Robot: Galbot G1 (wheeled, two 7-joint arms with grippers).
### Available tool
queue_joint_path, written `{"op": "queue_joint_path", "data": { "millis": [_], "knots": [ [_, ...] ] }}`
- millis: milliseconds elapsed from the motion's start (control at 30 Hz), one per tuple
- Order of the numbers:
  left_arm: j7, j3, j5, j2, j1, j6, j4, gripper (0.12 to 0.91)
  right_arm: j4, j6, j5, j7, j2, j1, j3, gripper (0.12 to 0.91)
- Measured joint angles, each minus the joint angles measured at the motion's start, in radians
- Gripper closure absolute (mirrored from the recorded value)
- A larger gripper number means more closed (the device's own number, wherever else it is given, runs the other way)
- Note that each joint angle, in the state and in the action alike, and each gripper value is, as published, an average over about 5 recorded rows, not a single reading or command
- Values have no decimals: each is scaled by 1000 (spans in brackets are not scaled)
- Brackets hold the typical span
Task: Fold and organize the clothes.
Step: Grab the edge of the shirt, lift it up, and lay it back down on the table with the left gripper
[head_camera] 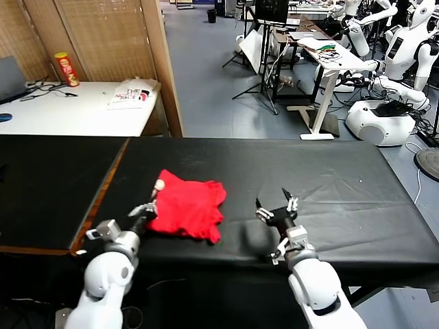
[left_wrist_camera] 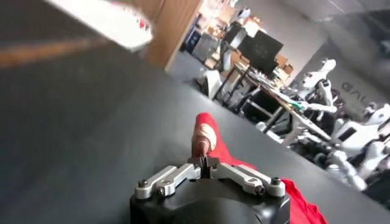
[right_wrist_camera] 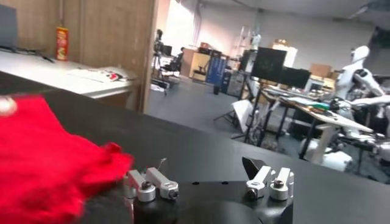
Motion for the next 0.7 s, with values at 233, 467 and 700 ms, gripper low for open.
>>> {"op": "queue_joint_path", "data": {
  "millis": [233,467,700],
  "knots": [
    [10,-60,172,187,35,-19,-30,877,2,1,1,0,10,0,11,227],
    [4,-132,341,348,83,-39,-72,877,0,1,0,-1,24,1,3,227],
    [-20,-83,410,333,105,-15,-155,877,6,2,-3,-3,29,-16,8,227]
  ]
}}
